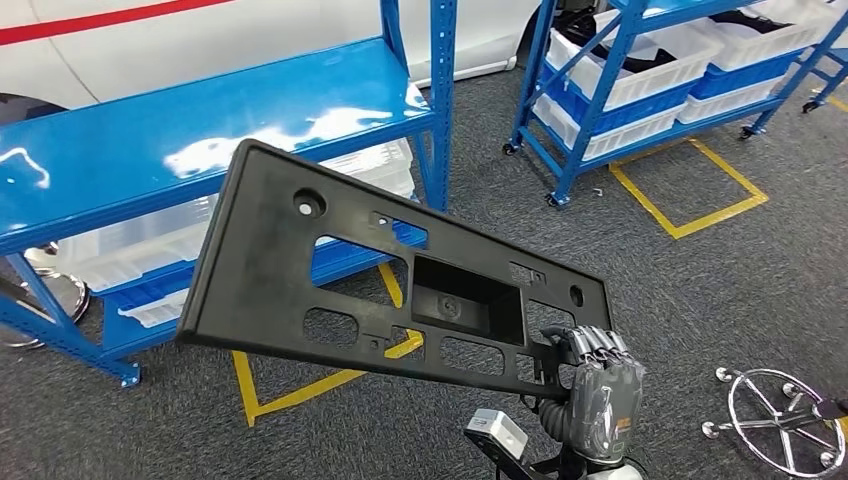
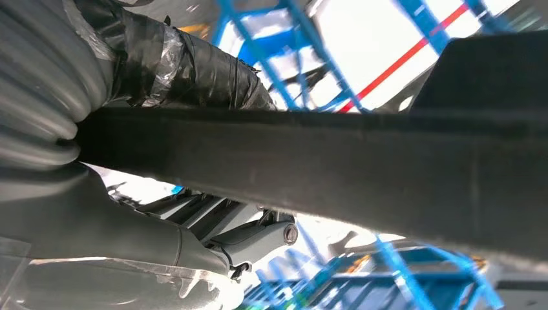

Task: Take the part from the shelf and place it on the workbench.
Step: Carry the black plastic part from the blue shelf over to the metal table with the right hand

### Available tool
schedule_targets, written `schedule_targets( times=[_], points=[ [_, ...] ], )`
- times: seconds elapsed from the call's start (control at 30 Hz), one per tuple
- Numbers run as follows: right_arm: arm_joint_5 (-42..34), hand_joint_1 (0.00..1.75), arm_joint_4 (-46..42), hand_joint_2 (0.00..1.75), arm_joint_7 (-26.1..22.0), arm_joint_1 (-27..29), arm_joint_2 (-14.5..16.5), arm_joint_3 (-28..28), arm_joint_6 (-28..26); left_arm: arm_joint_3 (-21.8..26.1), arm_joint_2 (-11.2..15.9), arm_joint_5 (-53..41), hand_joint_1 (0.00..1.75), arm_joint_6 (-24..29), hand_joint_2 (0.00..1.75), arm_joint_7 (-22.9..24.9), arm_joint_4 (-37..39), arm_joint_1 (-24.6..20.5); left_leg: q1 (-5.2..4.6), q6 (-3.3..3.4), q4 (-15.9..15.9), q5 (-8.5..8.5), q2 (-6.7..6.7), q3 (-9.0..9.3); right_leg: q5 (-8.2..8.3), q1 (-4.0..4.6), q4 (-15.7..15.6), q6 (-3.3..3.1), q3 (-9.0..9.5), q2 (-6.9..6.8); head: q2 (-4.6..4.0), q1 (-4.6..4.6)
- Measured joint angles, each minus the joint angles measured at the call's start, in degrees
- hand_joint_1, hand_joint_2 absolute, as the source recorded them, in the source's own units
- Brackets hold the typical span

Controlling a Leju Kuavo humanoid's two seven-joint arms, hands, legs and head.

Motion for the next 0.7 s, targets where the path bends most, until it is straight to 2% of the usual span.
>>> schedule_targets(
  times=[0.03, 0.07, 0.13, 0.17, 0.23, 0.27, 0.3, 0.37, 0.43, 0.47, 0.5, 0.53, 0.57, 0.6, 0.63, 0.67, 0.7],
  points=[
    [-0.34, 1.75, -0.22, 1.75, -0.5, 0.27, 0.3, -0.62, 0.0, 0.04, 0.0, 0.0, 0.0, 0.0, 1.75, -0.01, 0.0, 0.07, 0.0, 0.06, 0.38, 0.73, -0.06, -0.3, 0.01, 0.05, 0.1, -0.01, -0.02, 0.8, 0.0, 0.01],
    [-0.93, 1.75, -0.49, 1.75, -1.28, 0.56, 0.7, -1.38, 0.0, 0.08, 0.0, 0.0, 0.0, 0.0, 1.75, -0.03, 0.0, 0.08, 0.01, 0.17, -1.68, 2.59, -0.22, 0.51, 0.0, 0.06, 0.26, 0.0, -0.02, 1.63, 0.0, 0.0],
    [-2.99, 1.75, -1.23, 1.75, -3.77, 1.11, 1.82, -3.18, 0.0, 0.17, 0.01, 0.0, 0.0, 0.0, 1.75, -0.11, 0.0, 0.01, 0.06, 0.46, -9.07, 6.68, -1.7, 3.65, -0.12, 0.15, 0.77, 0.22, -0.14, 3.12, 0.0, 0.01],
    [-4.56, 1.75, -1.7, 1.75, -5.53, 1.4, 2.58, -4.28, -0.01, 0.25, 0.01, 0.0, 0.0, 0.01, 1.75, -0.16, 0.0, -0.04, 0.1, 0.61, -12.29, 7.75, -2.59, 5.02, -0.17, 0.2, 1.08, 0.45, -0.37, 3.79, 0.0, 0.01],
    [-8.58, 1.75, -2.85, 1.75, -9.66, 2.11, 4.45, -7.01, -0.03, 0.5, 0.01, -0.01, 0.0, 0.03, 1.75, -0.19, 0.0, -0.09, -0.01, 0.9, -14.7, 7.8, -3.55, 5.95, -0.01, 0.15, 1.34, 1.17, -0.93, 4.75, 0.0, 0.01],
    [-10.58, 1.75, -3.45, 1.75, -11.6, 2.54, 5.38, -8.51, -0.05, 0.65, 0.01, -0.02, 0.0, 0.04, 1.75, -0.2, 0.0, -0.11, -0.01, 1.13, -15.03, 7.86, -3.17, 6.04, 0.19, 0.06, 1.27, 1.56, -1.15, 5.2, 0.0, 0.02],
    [-12.27, 1.75, -4.03, 1.75, -13.25, 2.99, 6.21, -10.0, -0.07, 0.79, 0.01, -0.03, 0.0, 0.05, 1.75, -0.18, 0.0, -0.1, 0.02, 1.48, -15.23, 8.11, -2.61, 6.05, 0.21, 0.0, 1.34, 1.89, -1.29, 5.0, 0.0, 0.01],
    [-14.11, 1.75, -4.96, 1.75, -15.06, 3.6, 7.27, -12.44, -0.13, 0.97, -0.01, -0.05, 0.0, 0.05, 1.75, -0.16, 0.0, -0.08, 0.17, 2.25, -15.8, 8.56, -1.41, 6.18, -1.11, 0.11, 3.26, 2.43, -2.2, 2.76, 0.0, 0.16],
    [-14.55, 1.75, -5.49, 1.75, -15.59, 3.85, 7.97, -14.15, -0.19, 1.05, -0.03, -0.11, 0.0, 0.05, 1.75, -0.16, 0.0, -0.03, 0.08, 2.68, -15.98, 8.67, -0.12, 6.17, -4.51, 0.03, 9.22, 2.91, -4.98, 0.15, 0.0, 0.34],
    [-14.56, 1.75, -5.57, 1.75, -15.7, 3.97, 8.26, -14.75, -0.2, 1.09, -0.03, -0.14, 0.0, 0.04, 1.75, -0.16, 0.0, 0.02, 0.02, 2.75, -15.97, 8.64, 0.63, 6.13, -6.15, -0.09, 12.83, 3.12, -6.7, -0.28, 0.0, 0.36],
    [-14.52, 1.75, -5.61, 1.75, -15.82, 4.15, 8.54, -15.32, -0.2, 1.13, -0.02, -0.15, 0.0, 0.05, 1.75, -0.16, 0.0, 0.05, 0.0, 2.76, -15.95, 8.6, 1.39, 6.11, -6.97, -0.25, 15.47, 3.28, -7.94, -0.44, 0.0, 0.37],
    [-14.52, 1.75, -5.62, 1.75, -16.02, 4.33, 8.8, -15.88, -0.2, 1.15, -0.02, -0.15, 0.0, 0.05, 1.75, -0.16, 0.0, 0.06, -0.01, 2.75, -15.94, 8.54, 2.15, 6.12, -6.72, -0.38, 16.26, 3.38, -8.24, -0.58, 0.0, 0.36],
    [-14.62, 1.75, -5.66, 1.75, -16.26, 4.47, 9.02, -16.35, -0.2, 1.16, -0.02, -0.15, 0.0, 0.05, 1.75, -0.18, 0.0, 0.02, -0.01, 2.67, -15.93, 8.46, 2.84, 6.18, -5.4, -0.49, 14.65, 3.41, -7.31, -0.83, 0.0, 0.37],
    [-14.81, 1.75, -5.78, 1.75, -16.55, 4.56, 9.26, -16.81, -0.2, 1.16, -0.03, -0.15, 0.0, 0.05, 1.75, -0.21, 0.0, -0.04, -0.01, 2.54, -15.92, 8.35, 3.48, 6.3, -3.48, -0.54, 11.22, 3.34, -5.4, -1.42, 0.0, 0.37],
    [-15.05, 1.75, -5.97, 1.75, -16.83, 4.58, 9.51, -17.2, -0.2, 1.17, -0.04, -0.16, 0.0, 0.05, 1.75, -0.25, 0.0, -0.09, -0.07, 2.34, -15.91, 8.21, 4.03, 6.46, -2.02, -0.39, 7.17, 3.17, -3.19, -2.79, 0.0, 0.37],
    [-15.27, 1.75, -6.2, 1.75, -17.07, 4.57, 9.75, -17.49, -0.2, 1.17, -0.05, -0.16, 0.0, 0.04, 1.75, -0.27, 0.0, -0.12, -0.2, 2.07, -15.86, 8.03, 4.53, 6.6, -1.02, -0.09, 3.8, 2.84, -1.45, -3.99, 0.0, 0.36],
    [-15.44, 1.75, -6.45, 1.75, -17.28, 4.58, 9.98, -17.71, -0.2, 1.18, -0.07, -0.17, 0.0, 0.04, 1.75, -0.29, 0.0, -0.13, -0.33, 1.79, -15.85, 7.9, 5.02, 6.73, -0.64, 0.22, 1.71, 2.48, -0.45, -4.87, 0.0, 0.34]
  ],
)
